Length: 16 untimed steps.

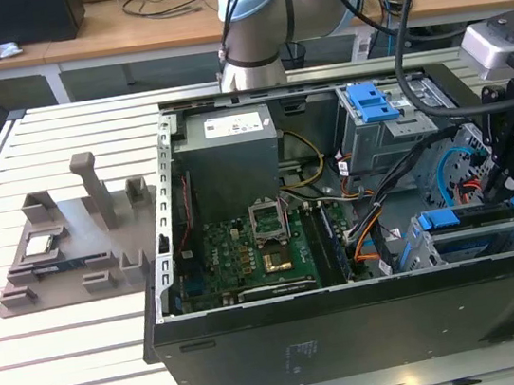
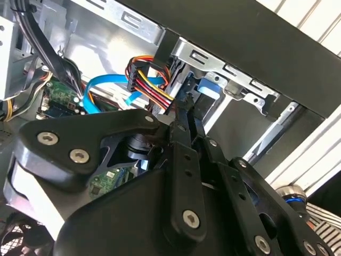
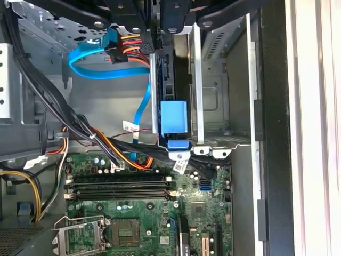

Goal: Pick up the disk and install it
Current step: 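Insert the first disk wire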

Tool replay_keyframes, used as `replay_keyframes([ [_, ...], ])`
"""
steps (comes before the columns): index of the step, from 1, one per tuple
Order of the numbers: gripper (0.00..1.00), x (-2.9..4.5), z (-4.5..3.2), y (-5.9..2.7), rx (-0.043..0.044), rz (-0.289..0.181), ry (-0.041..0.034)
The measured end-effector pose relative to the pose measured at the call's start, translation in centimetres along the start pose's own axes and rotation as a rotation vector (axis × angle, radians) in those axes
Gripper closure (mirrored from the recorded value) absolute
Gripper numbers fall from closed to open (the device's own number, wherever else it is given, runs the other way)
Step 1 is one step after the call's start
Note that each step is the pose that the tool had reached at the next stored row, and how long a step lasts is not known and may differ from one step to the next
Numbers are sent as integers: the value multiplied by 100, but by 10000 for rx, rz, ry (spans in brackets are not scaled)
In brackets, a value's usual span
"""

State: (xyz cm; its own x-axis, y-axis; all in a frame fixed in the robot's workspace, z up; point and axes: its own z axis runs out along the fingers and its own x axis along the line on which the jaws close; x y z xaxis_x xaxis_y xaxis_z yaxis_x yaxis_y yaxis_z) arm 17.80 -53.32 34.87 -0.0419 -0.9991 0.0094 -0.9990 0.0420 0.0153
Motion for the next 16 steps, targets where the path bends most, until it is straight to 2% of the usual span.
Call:
replay_keyframes([
  [4,83,5,14,4,1,1,31],
  [16,83,5,90,17,1,1,34],
])
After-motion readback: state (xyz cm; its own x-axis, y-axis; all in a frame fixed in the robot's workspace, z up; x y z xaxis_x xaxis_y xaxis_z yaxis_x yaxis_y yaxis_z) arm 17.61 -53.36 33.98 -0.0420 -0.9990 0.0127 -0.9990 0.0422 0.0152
